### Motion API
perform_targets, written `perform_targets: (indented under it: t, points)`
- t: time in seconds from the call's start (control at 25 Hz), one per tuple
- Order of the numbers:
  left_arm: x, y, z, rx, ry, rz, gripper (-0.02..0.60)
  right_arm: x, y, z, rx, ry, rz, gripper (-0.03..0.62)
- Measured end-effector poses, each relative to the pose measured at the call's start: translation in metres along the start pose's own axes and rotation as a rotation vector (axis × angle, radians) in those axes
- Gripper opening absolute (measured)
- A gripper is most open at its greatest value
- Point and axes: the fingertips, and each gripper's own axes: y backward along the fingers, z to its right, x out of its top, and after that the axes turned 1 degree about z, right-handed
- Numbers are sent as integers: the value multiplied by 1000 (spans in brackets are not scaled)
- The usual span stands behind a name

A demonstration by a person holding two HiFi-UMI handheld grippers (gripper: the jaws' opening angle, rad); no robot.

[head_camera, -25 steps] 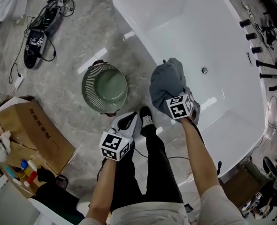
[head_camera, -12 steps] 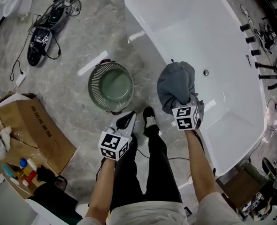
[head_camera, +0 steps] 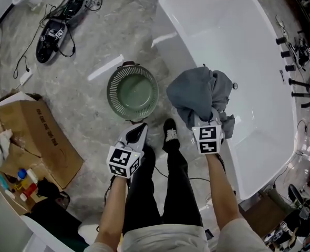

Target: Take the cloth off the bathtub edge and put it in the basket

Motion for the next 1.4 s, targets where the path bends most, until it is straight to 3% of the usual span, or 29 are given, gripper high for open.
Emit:
perform_targets:
  t: [0.52, 1.4]
  points:
    - [-5, 38, -51, 92, 55, 50, 58, 70, -7, -83, 132, 4, 116, 38]
    - [-29, 87, -100, 181, 146, 93, 57, 132, -27, -211, 339, 60, 191, 38]
